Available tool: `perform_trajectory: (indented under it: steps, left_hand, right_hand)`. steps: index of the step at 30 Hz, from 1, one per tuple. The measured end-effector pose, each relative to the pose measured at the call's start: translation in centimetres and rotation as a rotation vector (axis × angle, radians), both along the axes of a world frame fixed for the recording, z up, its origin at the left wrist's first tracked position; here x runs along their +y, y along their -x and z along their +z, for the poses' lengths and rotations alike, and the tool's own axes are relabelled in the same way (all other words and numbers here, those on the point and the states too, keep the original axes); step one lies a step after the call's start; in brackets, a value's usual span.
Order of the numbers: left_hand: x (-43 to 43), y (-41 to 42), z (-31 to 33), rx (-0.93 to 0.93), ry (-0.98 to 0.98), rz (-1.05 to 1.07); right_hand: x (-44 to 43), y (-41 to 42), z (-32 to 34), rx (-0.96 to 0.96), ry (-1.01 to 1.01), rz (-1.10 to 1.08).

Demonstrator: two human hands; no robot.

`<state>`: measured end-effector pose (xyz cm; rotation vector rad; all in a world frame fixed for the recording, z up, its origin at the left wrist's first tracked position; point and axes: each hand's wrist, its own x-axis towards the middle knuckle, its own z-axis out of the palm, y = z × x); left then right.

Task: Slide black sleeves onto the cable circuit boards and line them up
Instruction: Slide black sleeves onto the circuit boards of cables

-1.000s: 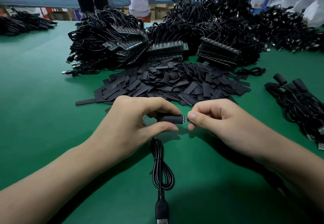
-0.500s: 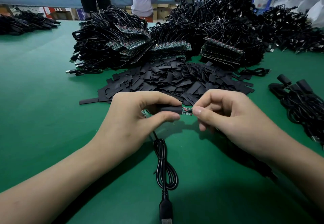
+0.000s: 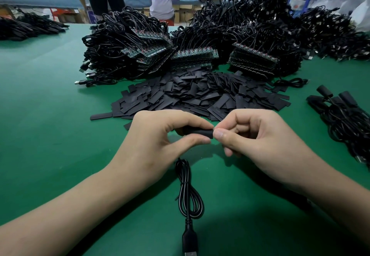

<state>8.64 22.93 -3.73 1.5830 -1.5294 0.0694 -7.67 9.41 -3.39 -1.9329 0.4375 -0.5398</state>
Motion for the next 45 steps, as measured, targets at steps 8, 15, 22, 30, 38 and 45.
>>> perform_trajectory:
  steps: [8,15,22,30,38,45]
  left_hand:
    - [0.04,0.05,0.2,0.003,0.024,0.048]
    - [0.07,-0.16,0.22,-0.016,0.002,0.019]
    - [-0.02,-0.36,0.15,-0.042,-0.008,-0.037]
    - [-0.28,-0.68,0.07,0.089,0.016,0.038]
    - [-0.54,-0.43,-0.52,0.332,0.108,0.136]
    - [-0.53,-0.27,-0.15,0.125,0.081,0.123]
  right_hand:
    - [-0.11,0.17,0.62,-0.025,-0.02,-0.004]
    - [0.22,-0.01,0.23,-0.033,-0.059,-0.005]
    - [0.24,-0.07,0.04,-0.035,-0.07,0.004]
    - [-0.07,0.27,0.26,-0.001,0.017,-0.027]
    - [0.53,0.12,0.22,-0.028,-0.092,-0.004]
    - [0.62,0.2,0.33,-0.018,-0.125,0.036]
